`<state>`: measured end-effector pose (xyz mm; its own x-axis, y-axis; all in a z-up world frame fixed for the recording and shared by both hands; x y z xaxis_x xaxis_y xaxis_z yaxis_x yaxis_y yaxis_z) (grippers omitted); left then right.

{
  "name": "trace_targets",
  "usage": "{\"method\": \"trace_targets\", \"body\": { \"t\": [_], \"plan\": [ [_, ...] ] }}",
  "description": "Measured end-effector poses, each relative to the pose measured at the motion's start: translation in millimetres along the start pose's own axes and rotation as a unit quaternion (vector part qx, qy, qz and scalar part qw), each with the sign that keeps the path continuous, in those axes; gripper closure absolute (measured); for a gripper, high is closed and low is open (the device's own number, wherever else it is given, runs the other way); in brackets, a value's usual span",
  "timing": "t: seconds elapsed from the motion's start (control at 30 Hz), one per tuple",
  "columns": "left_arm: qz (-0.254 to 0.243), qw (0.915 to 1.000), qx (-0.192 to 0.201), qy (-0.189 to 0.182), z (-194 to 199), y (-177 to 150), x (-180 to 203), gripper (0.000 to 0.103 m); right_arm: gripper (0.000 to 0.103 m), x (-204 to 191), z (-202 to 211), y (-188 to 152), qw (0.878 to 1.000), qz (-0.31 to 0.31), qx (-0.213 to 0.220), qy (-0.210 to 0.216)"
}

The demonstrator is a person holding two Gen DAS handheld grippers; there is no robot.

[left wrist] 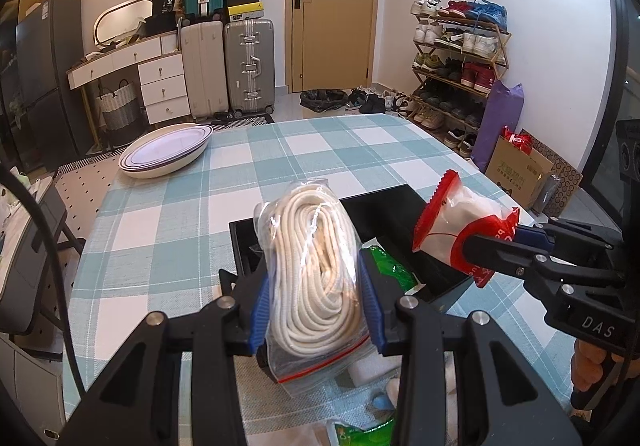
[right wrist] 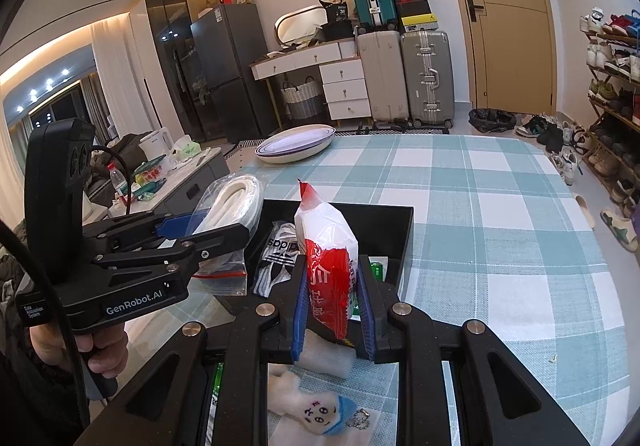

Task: Organize soft objects
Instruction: 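Carry the rope bag with the left gripper while the right carries the snack bag over the box, then open both grippers to drop the rope bag and snack bag into the box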

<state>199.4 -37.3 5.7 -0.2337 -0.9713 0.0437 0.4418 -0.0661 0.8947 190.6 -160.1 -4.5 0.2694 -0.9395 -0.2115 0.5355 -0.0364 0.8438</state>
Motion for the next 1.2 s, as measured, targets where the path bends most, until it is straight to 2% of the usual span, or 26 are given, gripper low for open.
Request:
{"method": "trace_targets", "body": {
  "t": [1.2],
  "plan": [
    [-0.019, 0.9995, -0.025, 0.002, -49.1, -11.1, 4.1, 0.064, 0.081, 7.0, -47.1, 0.3, 1.000, -0.002, -0.022, 0.006]
  ]
}}
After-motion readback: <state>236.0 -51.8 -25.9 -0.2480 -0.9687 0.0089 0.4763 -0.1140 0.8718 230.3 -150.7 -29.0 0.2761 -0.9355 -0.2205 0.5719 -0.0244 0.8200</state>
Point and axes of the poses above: each gripper's, at about its wrist camera, not at the fingertips, and z roughly against the way its jaws point, x to its right, y to its top, the point moved 6 cm from there along -z, roughly the way its jaws point, and after that the axes turned 12 degrees about x, right-handed, at the moved point
